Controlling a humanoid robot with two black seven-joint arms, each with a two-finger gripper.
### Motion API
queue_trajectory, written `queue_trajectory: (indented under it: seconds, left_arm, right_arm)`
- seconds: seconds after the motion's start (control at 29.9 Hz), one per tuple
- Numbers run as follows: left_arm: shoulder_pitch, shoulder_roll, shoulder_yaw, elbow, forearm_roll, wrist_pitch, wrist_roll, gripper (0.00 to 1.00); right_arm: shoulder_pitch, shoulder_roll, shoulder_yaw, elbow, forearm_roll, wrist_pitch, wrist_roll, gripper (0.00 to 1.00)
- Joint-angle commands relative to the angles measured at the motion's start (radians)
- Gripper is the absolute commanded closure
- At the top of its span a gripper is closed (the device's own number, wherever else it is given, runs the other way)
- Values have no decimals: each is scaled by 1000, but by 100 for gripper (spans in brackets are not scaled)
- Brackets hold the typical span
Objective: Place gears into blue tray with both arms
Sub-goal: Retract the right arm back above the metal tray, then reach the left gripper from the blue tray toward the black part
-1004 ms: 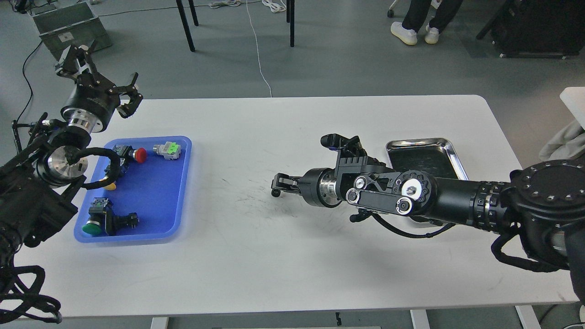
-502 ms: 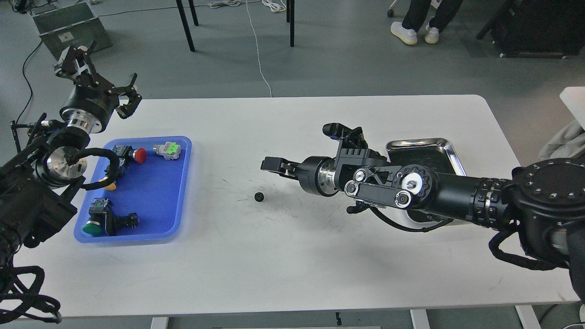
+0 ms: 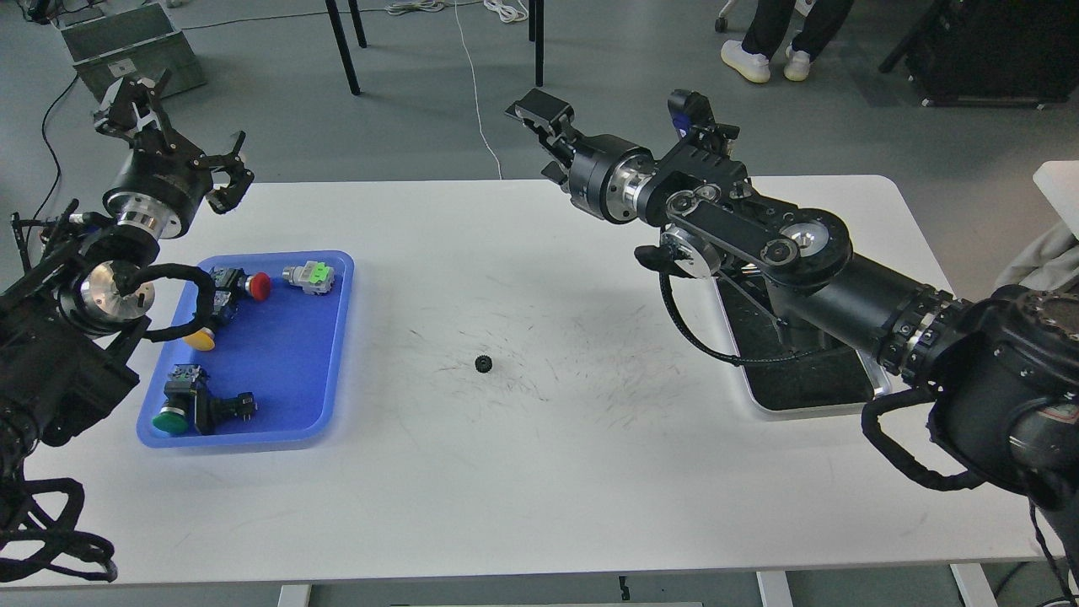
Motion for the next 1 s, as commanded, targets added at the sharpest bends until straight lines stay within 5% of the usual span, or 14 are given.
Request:
queue_trajectory:
  seconds: [0.0, 0.23, 0.5, 0.7, 0.97]
  left_arm:
    - [-33, -3, 31, -3, 80, 5, -6, 1]
    - [-39, 10, 97, -141, 327, 19, -10, 1]
    - [-20, 150, 170, -505, 810, 73, -6, 1]
    - [46, 247, 298, -712, 1027, 178, -4, 1]
    - [85, 238, 371, -751, 1460, 277, -6, 1]
  right_arm:
    - [-80, -70, 229, 8, 16, 14, -1, 4]
    - [-230, -202, 513, -2, 192, 126, -1, 3]
    - [-336, -330, 547, 20, 600, 178, -1, 3]
    - [-366, -393, 565, 20, 668, 178, 0, 3]
    - [-482, -412, 605, 4, 669, 345, 8, 3]
